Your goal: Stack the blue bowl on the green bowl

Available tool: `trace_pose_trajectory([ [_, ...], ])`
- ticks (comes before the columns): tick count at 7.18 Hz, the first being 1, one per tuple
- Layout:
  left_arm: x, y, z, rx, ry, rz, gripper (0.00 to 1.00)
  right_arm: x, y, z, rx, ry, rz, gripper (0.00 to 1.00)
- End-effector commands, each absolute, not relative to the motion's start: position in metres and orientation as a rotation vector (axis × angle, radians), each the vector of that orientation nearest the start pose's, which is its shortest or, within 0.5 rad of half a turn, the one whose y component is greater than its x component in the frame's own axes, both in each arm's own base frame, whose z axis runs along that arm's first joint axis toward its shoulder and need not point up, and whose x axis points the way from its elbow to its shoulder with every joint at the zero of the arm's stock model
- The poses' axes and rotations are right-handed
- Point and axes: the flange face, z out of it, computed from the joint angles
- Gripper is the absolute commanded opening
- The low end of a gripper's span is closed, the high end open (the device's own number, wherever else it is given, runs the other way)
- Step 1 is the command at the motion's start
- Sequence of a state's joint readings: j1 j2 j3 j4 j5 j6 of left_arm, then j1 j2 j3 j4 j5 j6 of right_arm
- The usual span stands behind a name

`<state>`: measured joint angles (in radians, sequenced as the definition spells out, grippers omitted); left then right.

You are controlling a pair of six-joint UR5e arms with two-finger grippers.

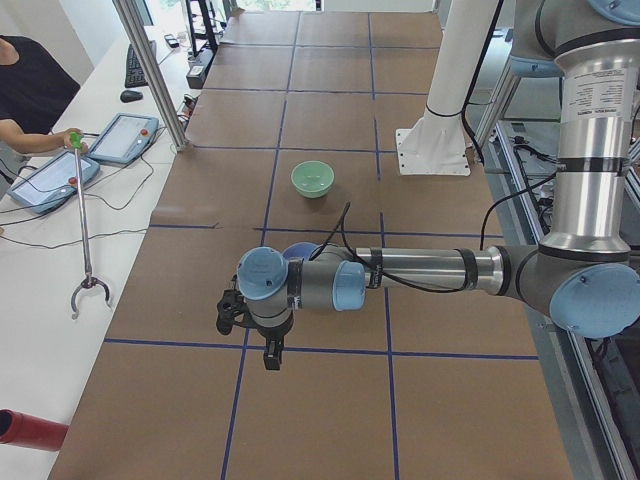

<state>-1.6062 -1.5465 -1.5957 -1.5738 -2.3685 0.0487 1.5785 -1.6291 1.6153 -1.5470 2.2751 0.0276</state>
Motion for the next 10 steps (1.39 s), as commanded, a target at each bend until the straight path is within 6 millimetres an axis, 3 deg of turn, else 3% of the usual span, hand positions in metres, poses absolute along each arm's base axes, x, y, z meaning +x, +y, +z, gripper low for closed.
trace_pose_trajectory([
  [1,-0.079,-0.479,0.656,0.042,0.797,0.023,1.0,0.072,-0.467,0.667,0.003,-0.706,0.03,1.0],
  [2,-0.078,-0.48,0.662,0.046,0.798,0.024,1.0,0.072,-0.467,0.667,0.002,-0.704,0.031,1.0],
  [4,-0.075,-0.488,0.65,0.078,0.801,0.037,1.0,0.072,-0.467,0.667,0.002,-0.706,0.031,1.0],
  [5,-0.061,-0.493,0.64,0.085,0.828,0.067,1.0,0.072,-0.467,0.667,0.002,-0.706,0.031,1.0],
  [6,-0.018,-0.499,0.619,0.083,0.834,0.117,1.0,0.072,-0.467,0.667,0.003,-0.706,0.03,1.0],
  [7,0.03,-0.497,0.585,0.074,0.845,0.092,1.0,0.072,-0.467,0.667,0.003,-0.704,0.03,1.0],
  [8,0.061,-0.494,0.563,0.074,0.871,0.035,1.0,0.072,-0.467,0.667,0.002,-0.704,0.031,1.0],
  [10,0.105,-0.457,0.586,0.089,0.889,0.022,1.0,0.072,-0.467,0.667,0.003,-0.704,0.03,1.0],
])
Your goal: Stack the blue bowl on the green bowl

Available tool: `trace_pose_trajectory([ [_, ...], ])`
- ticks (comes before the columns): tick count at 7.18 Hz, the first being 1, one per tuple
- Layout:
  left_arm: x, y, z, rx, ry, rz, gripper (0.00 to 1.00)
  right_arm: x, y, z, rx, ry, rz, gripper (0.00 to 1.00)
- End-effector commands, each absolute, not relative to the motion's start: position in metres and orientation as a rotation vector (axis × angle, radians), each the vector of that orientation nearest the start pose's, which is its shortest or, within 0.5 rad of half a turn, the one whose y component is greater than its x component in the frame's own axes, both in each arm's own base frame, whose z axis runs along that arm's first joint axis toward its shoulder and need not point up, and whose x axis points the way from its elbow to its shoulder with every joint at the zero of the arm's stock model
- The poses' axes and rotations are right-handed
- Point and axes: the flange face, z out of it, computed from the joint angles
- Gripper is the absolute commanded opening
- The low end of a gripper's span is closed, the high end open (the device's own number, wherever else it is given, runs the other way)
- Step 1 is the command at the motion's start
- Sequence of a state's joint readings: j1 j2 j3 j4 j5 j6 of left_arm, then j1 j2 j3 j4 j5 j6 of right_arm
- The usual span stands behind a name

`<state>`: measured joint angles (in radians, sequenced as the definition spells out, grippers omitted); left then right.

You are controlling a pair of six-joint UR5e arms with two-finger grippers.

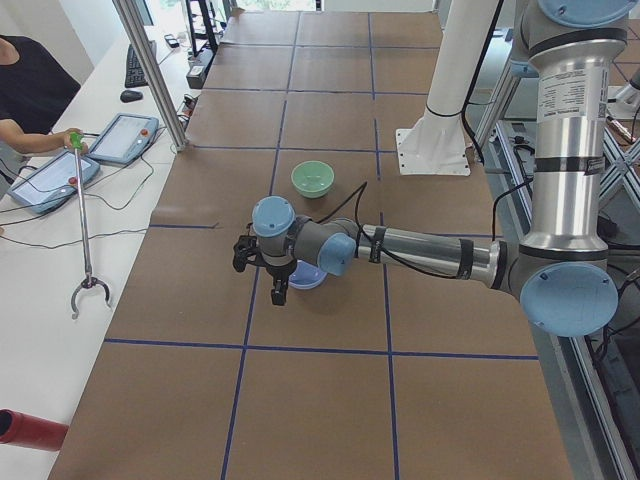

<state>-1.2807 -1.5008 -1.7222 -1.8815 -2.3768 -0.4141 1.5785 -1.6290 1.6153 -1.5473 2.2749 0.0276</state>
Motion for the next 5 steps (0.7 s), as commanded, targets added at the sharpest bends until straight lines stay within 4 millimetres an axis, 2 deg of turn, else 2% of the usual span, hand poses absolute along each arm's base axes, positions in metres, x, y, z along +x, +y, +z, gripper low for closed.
trace_pose_trajectory([
  [1,0.14,-0.448,0.595,0.066,0.903,0.0,1.0,0.072,-0.467,0.667,0.002,-0.704,0.031,1.0],
  [3,0.178,-0.437,0.639,0.069,0.896,-0.018,1.0,0.072,-0.467,0.667,0.003,-0.706,0.03,1.0],
  [4,0.184,-0.434,0.649,0.069,0.903,-0.008,1.0,0.072,-0.467,0.667,0.003,-0.706,0.03,1.0],
  [5,0.184,-0.434,0.647,0.072,0.905,-0.009,0.68,0.072,-0.467,0.667,0.002,-0.706,0.031,1.0],
])
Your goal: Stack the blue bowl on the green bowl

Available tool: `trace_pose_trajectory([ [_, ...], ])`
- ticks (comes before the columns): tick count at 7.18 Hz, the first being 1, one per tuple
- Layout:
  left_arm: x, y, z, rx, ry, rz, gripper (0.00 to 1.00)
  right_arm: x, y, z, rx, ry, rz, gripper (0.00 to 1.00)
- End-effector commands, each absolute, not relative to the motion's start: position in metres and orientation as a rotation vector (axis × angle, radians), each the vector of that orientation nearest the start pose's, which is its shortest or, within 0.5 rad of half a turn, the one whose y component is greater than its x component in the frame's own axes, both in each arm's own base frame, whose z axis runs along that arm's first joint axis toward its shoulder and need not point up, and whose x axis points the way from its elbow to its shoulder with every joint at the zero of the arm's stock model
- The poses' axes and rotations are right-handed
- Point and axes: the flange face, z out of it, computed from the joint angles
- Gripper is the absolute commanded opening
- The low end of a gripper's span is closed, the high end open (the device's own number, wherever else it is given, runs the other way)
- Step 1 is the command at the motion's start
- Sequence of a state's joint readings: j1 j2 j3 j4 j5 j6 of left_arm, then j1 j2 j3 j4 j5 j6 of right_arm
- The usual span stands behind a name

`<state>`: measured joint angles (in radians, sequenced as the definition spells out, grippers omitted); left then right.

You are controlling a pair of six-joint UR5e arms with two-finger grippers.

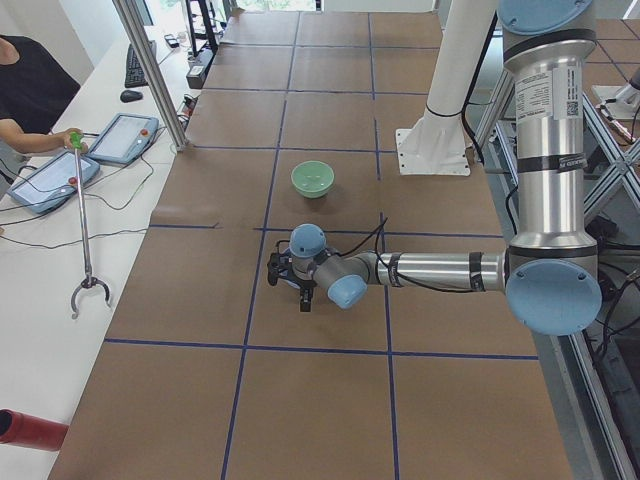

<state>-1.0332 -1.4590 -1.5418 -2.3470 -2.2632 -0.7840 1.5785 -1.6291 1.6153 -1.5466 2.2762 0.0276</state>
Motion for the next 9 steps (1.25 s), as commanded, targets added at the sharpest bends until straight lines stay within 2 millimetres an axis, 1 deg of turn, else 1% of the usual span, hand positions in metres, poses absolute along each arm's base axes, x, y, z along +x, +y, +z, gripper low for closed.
trace_pose_trajectory([
  [1,0.183,-0.435,0.64,0.079,0.914,-0.005,0.41,0.072,-0.467,0.667,0.002,-0.706,0.031,1.0],
  [3,0.175,-0.428,0.623,0.098,0.93,0.007,0.24,0.072,-0.467,0.667,0.003,-0.706,0.03,1.0],
  [4,0.172,-0.425,0.622,0.099,0.931,0.008,0.08,0.072,-0.467,0.667,0.003,-0.704,0.03,1.0],
  [5,0.172,-0.425,0.622,0.099,0.931,0.008,0.0,0.072,-0.467,0.667,0.003,-0.704,0.03,1.0],
  [6,0.167,-0.423,0.606,0.103,0.973,0.031,0.0,0.072,-0.467,0.667,0.003,-0.706,0.03,1.0],
  [7,0.145,-0.406,0.6,0.048,1.054,0.051,0.0,0.072,-0.467,0.667,0.003,-0.706,0.03,1.0],
  [8,0.111,-0.408,0.581,0.088,1.067,0.016,0.0,0.072,-0.467,0.667,0.003,-0.706,0.03,1.0],
  [9,0.102,-0.409,0.539,0.071,1.027,0.043,0.0,0.072,-0.467,0.667,0.003,-0.704,0.03,1.0],
])
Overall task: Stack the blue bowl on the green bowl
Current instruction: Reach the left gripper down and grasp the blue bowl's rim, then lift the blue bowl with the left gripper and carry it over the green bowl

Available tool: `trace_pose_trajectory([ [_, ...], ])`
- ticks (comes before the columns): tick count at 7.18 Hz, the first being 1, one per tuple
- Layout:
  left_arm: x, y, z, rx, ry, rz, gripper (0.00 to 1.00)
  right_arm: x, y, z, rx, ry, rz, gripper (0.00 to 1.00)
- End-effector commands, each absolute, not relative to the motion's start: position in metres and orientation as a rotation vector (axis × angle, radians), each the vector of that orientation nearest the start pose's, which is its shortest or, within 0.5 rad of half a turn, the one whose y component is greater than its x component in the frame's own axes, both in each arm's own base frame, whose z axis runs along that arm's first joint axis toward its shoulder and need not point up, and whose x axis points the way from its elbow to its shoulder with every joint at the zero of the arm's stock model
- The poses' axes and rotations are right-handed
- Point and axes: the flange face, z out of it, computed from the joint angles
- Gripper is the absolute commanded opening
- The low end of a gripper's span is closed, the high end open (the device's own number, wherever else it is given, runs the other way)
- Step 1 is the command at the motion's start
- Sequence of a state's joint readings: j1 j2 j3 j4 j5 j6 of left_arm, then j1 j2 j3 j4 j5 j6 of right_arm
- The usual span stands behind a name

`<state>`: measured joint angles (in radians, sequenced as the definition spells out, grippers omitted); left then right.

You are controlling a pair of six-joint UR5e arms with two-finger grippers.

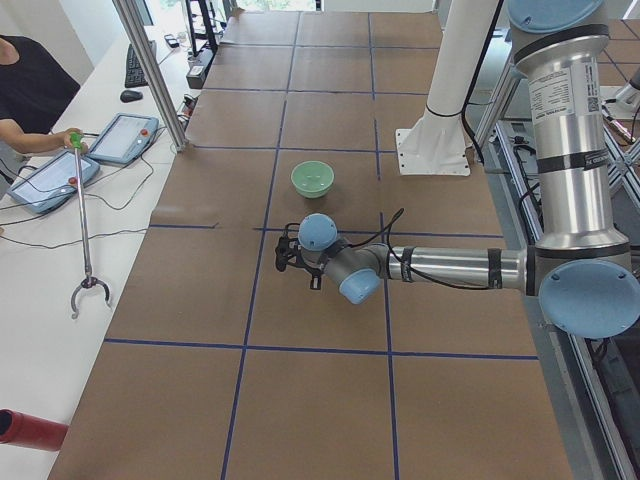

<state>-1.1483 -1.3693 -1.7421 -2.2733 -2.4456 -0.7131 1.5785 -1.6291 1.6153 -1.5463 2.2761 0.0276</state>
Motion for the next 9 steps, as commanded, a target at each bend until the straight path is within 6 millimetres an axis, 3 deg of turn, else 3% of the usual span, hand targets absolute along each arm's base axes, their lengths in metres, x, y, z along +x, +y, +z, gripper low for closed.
trace_pose_trajectory([
  [1,0.08,-0.409,0.492,0.059,0.977,0.06,0.0,0.072,-0.467,0.667,0.002,-0.704,0.031,1.0],
  [2,0.055,-0.411,0.451,0.072,0.961,0.016,0.0,0.072,-0.467,0.667,0.003,-0.704,0.03,1.0],
  [3,0.042,-0.412,0.411,0.086,0.956,-0.014,0.0,0.072,-0.467,0.667,0.002,-0.704,0.031,1.0],
  [4,0.039,-0.418,0.372,0.094,0.958,-0.025,0.0,0.072,-0.467,0.667,0.003,-0.704,0.03,1.0],
  [5,0.044,-0.427,0.348,0.074,0.961,-0.063,0.0,0.072,-0.467,0.667,0.003,-0.706,0.03,1.0],
  [6,0.073,-0.431,0.33,0.031,0.982,-0.084,0.0,0.072,-0.467,0.667,0.003,-0.704,0.03,1.0],
  [7,0.126,-0.432,0.295,-0.038,1.013,-0.093,0.0,0.072,-0.467,0.667,0.003,-0.706,0.03,1.0],
  [8,0.177,-0.427,0.277,-0.07,1.004,-0.097,0.0,0.072,-0.467,0.667,0.003,-0.704,0.03,1.0],
  [9,0.217,-0.431,0.272,-0.075,1.027,-0.119,0.0,0.072,-0.467,0.667,0.003,-0.706,0.03,1.0],
])
